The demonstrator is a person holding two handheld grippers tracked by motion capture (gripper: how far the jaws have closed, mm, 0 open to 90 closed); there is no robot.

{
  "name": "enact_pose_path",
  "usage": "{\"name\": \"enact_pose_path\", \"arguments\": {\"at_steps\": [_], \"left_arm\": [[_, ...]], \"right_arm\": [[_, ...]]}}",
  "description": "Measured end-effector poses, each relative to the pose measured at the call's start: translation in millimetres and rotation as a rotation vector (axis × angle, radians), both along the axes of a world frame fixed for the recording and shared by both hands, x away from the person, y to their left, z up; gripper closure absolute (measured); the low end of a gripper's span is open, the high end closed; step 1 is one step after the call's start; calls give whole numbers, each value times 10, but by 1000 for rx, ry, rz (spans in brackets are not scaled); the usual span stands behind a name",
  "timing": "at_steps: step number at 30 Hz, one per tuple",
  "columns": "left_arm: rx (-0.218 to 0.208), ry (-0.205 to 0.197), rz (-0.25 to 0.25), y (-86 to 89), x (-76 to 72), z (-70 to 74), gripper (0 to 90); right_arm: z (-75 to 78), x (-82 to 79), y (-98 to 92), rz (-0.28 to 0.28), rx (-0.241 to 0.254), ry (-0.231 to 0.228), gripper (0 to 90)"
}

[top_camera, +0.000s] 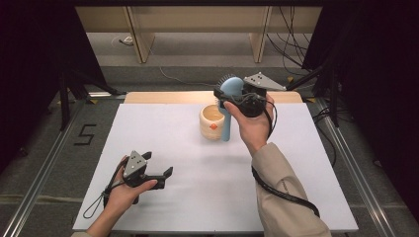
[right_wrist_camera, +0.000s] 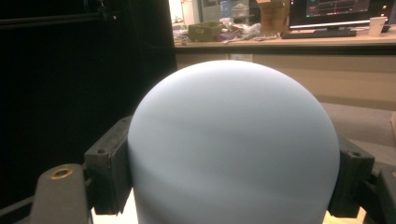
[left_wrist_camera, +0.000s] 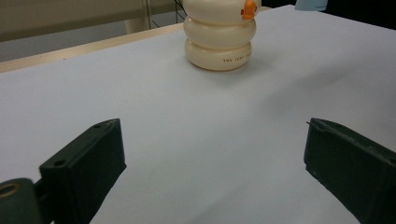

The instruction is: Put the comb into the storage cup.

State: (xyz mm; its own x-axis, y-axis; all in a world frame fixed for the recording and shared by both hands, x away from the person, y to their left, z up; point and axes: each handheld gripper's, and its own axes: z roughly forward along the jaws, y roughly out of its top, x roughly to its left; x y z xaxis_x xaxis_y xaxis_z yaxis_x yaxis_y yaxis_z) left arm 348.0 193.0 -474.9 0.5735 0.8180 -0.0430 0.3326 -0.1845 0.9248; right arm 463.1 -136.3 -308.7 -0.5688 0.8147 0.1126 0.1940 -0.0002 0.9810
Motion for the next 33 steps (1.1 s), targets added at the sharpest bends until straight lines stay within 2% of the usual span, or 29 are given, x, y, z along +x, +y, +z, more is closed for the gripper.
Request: {"name": "enact_pose_path", "arguments": {"at_steps": [33], "left_arm": [[-3,-2,6,8,0,7,46]], "right_arm": [[136,112,47,-16,14,-29,214]]}}
